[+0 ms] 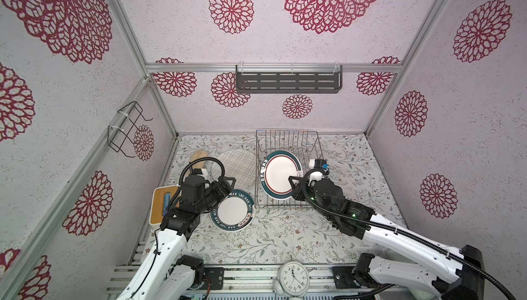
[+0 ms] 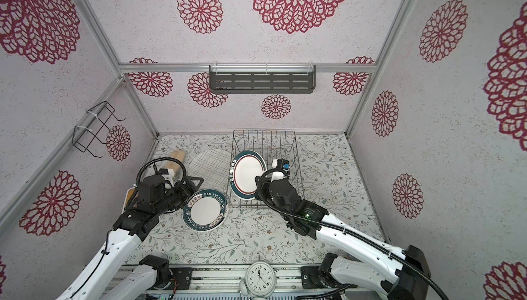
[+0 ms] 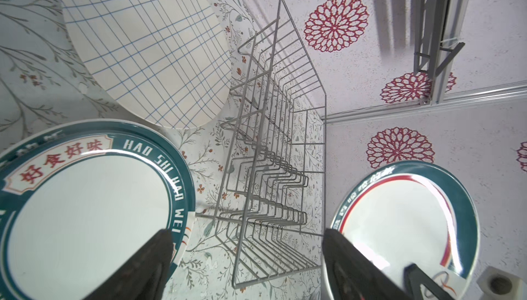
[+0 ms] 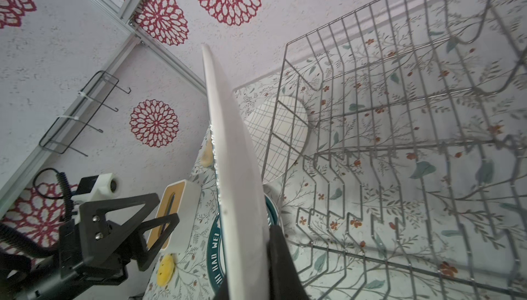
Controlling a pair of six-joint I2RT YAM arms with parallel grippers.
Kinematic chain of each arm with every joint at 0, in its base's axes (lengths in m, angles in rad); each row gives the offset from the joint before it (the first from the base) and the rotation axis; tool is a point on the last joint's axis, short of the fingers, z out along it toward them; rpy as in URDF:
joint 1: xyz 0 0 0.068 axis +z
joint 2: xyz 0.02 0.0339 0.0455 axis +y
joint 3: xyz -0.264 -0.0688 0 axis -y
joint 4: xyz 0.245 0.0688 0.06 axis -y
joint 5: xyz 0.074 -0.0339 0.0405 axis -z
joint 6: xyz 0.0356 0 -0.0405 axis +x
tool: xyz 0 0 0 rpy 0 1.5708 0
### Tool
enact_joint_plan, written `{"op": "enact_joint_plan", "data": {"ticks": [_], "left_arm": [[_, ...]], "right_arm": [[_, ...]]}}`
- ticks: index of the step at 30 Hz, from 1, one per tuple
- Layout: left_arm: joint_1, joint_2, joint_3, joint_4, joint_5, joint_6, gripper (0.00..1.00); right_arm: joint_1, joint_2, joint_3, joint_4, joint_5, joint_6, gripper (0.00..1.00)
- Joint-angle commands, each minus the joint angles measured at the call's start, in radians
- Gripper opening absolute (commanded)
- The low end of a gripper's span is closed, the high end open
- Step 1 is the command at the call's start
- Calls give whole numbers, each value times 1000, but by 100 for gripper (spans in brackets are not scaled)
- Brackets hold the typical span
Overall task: Unload the plates from the dish rack
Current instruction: 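Lift the green-and-red-rimmed plate out of the rack with the right gripper, then hold the plate up with the right gripper while the left gripper grasps its rim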
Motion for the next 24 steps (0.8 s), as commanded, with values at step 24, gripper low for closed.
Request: {"op": "enact_joint_plan", "data": {"ticks": [24], "left_arm": [[-151, 29, 1, 335, 3, -153, 84]], "right_arm": [[-3, 132, -112, 695, 10, 327, 0]]}}
